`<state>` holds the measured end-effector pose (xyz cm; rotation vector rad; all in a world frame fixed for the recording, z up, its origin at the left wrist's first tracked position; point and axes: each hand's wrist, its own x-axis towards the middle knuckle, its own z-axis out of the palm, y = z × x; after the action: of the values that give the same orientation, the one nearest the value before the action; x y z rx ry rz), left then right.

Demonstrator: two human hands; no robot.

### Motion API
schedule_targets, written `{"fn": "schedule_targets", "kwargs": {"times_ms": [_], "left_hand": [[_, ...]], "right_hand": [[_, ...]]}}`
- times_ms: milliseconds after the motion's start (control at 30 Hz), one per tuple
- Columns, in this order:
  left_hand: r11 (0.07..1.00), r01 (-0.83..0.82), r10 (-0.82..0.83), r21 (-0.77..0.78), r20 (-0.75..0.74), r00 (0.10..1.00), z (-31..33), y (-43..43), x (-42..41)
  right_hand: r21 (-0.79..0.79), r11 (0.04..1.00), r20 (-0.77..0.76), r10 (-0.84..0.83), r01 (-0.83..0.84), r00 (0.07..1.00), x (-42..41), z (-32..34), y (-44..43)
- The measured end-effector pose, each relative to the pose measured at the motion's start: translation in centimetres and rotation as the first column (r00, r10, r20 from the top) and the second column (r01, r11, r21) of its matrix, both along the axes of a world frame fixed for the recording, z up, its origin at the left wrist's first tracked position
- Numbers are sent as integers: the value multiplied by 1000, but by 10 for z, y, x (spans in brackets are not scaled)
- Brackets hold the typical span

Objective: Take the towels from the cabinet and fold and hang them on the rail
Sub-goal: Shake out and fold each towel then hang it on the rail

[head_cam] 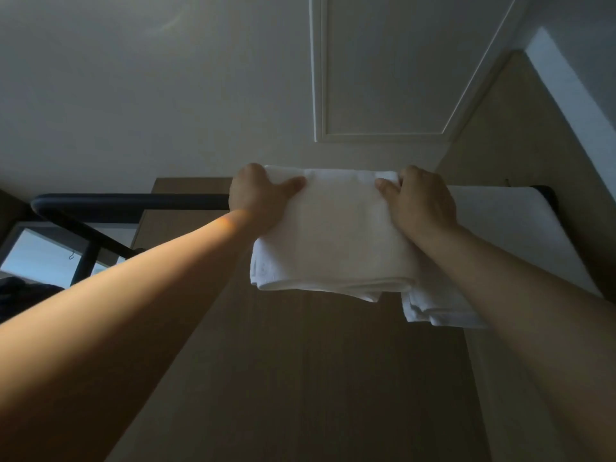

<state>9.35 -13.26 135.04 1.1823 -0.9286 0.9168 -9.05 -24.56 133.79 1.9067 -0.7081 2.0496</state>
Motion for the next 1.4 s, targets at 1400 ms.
{"fn": "schedule_targets", "kwargs": {"times_ms": [1400], "left_hand": [[419,864,-728,279,-466,503,-116,30,41]], "right_hand": [[432,552,25,783,-713,621,1,-103,32]]}}
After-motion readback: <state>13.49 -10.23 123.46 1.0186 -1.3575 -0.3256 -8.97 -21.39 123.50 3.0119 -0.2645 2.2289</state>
